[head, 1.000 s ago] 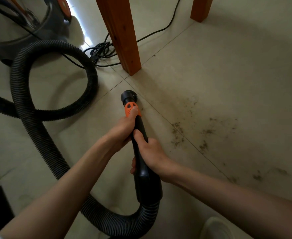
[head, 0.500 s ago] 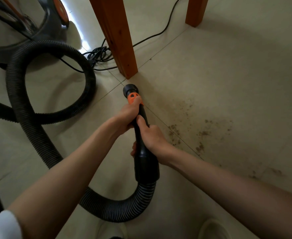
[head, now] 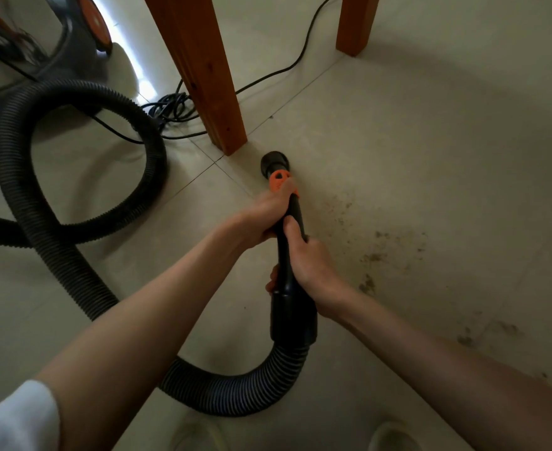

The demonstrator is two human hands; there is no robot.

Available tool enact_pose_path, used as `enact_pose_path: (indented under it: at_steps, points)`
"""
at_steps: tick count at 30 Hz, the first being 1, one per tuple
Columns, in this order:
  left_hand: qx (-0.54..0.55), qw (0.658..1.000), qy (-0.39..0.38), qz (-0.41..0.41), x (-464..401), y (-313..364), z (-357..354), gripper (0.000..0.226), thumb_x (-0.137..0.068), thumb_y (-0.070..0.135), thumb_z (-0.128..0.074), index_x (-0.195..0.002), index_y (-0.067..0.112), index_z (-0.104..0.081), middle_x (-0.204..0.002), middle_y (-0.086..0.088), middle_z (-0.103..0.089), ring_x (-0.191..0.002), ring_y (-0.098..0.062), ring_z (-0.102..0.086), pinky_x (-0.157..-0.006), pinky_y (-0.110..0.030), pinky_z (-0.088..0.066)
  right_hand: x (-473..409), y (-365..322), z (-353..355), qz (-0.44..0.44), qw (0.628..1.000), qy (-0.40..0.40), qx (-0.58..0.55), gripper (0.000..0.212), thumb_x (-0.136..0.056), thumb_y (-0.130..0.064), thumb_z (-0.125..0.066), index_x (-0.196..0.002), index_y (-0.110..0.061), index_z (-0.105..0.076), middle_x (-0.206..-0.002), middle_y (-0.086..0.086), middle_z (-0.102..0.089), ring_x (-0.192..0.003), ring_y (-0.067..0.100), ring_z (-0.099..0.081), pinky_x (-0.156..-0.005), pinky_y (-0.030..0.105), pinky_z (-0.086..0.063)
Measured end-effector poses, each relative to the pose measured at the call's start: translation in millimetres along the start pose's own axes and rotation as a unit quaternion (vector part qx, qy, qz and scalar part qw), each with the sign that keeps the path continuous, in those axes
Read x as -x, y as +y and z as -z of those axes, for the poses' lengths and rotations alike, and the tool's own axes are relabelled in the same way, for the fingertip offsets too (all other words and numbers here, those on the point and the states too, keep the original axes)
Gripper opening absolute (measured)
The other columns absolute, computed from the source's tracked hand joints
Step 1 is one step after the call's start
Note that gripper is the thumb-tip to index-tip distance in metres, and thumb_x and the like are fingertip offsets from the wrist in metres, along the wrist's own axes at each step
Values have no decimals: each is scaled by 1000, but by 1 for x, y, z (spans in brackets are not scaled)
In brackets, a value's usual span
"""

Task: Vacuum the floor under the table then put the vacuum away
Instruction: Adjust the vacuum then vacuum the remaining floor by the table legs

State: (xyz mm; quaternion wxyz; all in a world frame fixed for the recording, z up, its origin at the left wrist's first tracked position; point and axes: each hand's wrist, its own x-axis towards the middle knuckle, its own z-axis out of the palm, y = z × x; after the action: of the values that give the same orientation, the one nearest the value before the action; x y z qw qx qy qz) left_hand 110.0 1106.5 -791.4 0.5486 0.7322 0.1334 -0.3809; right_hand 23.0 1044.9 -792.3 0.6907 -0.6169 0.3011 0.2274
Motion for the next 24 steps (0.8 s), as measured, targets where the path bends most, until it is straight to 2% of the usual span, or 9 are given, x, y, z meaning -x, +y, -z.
enact_pose_path:
  at_steps: [4,7,13,17,21,24]
  points:
    - [-6,1000,-12,-4,-14,15,-13,34,-99,38,-34,-80,11,-44,-72,-4,-42,-61,-14,-44,-56,-23,-42,-10,-10,10,-3,1000,24,-15,53,-98,-47,-37,-99,3,-57,-55,9,-56,-41,20,-57,-41,24,-49]
    - [-25,1000,-13,0,-24,25,-16,36,-99,40,-33,-79,12,-44,-71,-4,-43,-60,-14,-45,-54,-23,-41,-20,-16,12,0,999,27,-40,53,-98,-48,-37,-97,1,-57,-54,9,-56,-43,22,-58,-46,28,-53]
    - [-33,999,-2,-5,-16,16,-6,34,-99,37,-35,-79,11,-45,-71,-4,-43,-60,-14,-45,-53,-22,-42,-14,-11,5,-14,999,-6,-32,56,-98,-49,-36,-97,2,-58,-53,8,-57,-43,22,-59,-45,27,-52]
    - [-14,1000,12,6,5,-6,4,35,-99,38,-35,-83,10,-46,-72,-4,-44,-59,-12,-45,-45,-17,-43,2,5,-3,-21,999,-35,-5,53,-97,-49,-38,-92,1,-56,-49,6,-57,-42,22,-59,-45,27,-51]
    - [21,999,25,18,23,-26,11,33,-99,37,-35,-85,9,-46,-76,-7,-46,-65,-15,-47,-60,-23,-44,17,16,-12,-32,997,-61,18,55,-97,-49,-38,-103,4,-54,-45,3,-57,-41,20,-59,-43,25,-50]
    - [29,998,49,25,32,-33,14,34,-99,38,-34,-84,10,-46,-75,-6,-46,-65,-15,-47,-60,-24,-44,25,18,-15,-39,996,-83,23,58,-98,-48,-37,-108,7,-53,-45,4,-57,-39,19,-58,-42,22,-48]
